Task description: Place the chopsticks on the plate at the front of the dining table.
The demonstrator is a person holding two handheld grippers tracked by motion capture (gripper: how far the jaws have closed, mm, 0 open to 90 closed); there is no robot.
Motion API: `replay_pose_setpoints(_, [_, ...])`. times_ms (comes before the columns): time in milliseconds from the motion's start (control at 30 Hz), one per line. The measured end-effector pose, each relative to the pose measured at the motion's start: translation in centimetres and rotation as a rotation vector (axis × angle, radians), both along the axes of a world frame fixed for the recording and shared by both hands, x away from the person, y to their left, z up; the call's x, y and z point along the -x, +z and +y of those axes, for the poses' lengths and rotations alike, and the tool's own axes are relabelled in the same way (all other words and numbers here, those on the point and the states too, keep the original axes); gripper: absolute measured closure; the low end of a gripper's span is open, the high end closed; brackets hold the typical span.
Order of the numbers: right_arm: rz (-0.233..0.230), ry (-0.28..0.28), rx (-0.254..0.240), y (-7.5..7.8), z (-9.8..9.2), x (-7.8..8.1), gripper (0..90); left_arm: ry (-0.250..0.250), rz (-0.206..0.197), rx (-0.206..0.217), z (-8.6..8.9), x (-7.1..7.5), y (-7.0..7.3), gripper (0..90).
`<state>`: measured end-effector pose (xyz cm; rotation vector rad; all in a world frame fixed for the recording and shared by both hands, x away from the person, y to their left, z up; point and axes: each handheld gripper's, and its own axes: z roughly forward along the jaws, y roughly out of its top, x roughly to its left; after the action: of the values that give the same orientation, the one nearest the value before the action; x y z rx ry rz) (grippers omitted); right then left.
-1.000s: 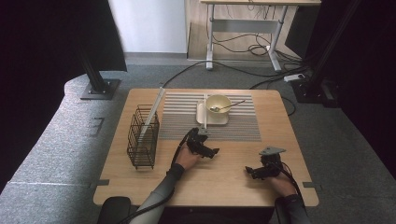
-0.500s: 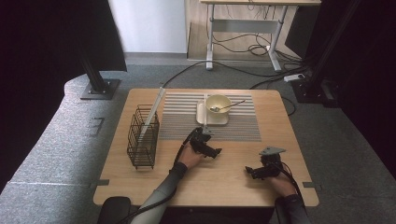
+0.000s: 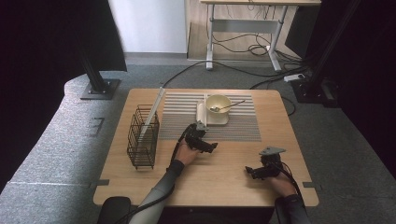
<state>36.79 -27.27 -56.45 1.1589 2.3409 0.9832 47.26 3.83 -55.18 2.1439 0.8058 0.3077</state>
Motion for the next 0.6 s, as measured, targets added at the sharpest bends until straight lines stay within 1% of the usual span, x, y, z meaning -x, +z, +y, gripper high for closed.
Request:
replay_pose_setpoints(100, [0.0,0.0,0.0,0.0,0.0,0.0,0.0,0.004,-0.002,-0.001,-0.19,-0.22,-0.3,0.0])
replay_pose_setpoints(200, [0.0,0.0,0.0,0.0,0.0,0.0,0.0,-0.004,-0.006,0.011,-0.26,-0.38,-0.24,0.0])
replay_pose_setpoints(367, [0.0,0.0,0.0,0.0,0.0,0.0,0.0,-0.019,-0.01,-0.003,-0.61,-0.56,-0.24,0.0])
replay_pose_setpoints(433, [0.0,0.0,0.0,0.0,0.0,0.0,0.0,-0.022,-0.006,0.004,-0.7,-0.56,-0.23,0.0])
replay_pose_setpoints(600, [0.0,0.0,0.0,0.0,0.0,0.0,0.0,-0.027,-0.01,0.0,-0.94,-0.57,-0.26,0.0])
